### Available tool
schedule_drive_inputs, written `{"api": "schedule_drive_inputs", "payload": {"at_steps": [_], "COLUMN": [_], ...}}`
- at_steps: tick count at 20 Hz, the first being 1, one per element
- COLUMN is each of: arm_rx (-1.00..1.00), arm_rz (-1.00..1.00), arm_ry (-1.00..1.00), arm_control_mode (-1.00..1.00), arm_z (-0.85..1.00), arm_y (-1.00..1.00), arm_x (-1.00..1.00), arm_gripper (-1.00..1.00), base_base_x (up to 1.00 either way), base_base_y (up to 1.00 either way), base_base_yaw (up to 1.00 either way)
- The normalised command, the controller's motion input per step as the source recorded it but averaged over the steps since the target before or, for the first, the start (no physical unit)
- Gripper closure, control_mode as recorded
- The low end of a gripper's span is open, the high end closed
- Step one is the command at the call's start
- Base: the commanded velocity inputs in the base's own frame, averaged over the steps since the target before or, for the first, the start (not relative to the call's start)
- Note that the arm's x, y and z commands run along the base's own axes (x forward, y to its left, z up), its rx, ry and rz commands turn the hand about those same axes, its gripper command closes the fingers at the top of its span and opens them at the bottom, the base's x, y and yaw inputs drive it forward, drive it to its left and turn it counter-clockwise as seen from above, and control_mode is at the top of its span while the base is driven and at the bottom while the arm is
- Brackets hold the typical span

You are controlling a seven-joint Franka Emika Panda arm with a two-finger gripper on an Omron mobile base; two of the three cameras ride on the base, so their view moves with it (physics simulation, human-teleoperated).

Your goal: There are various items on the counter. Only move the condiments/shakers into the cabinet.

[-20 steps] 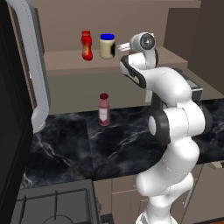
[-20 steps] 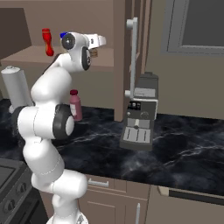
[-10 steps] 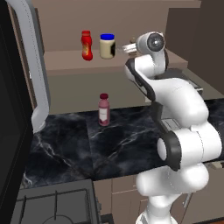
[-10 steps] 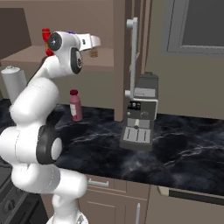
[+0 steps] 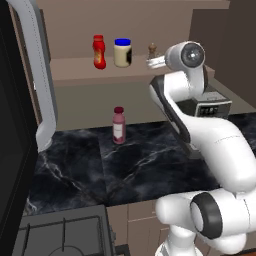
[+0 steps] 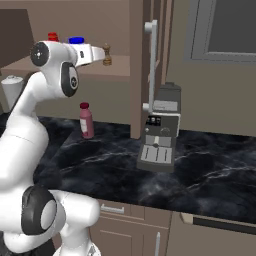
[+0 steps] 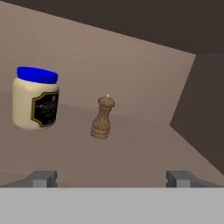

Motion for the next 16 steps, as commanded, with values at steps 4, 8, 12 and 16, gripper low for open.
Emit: {"api": "schedule_drive_inputs", "payload": {"at_steps": [4,8,12,16], "arm_rx": [0.0,0.0,0.0,0.0], "arm_rz": [0.0,0.0,0.0,0.0], "arm_ry": [0.15,0.16,0.1,0.1], "arm_control_mode": [-1.0,-1.0,-1.0,-1.0], "arm_z": [0.07,0.0,-0.08,-0.15], "arm_y": [0.01,0.08,0.12,0.16], "arm_x": [-1.0,-0.98,-0.89,-0.76], "arm_gripper": [-1.0,-1.0,-1.0,-1.0], "base_base_x": [0.0,0.0,0.0,0.0], "base_base_y": [0.0,0.0,0.0,0.0], "base_base_yaw": [0.0,0.0,0.0,0.0]}}
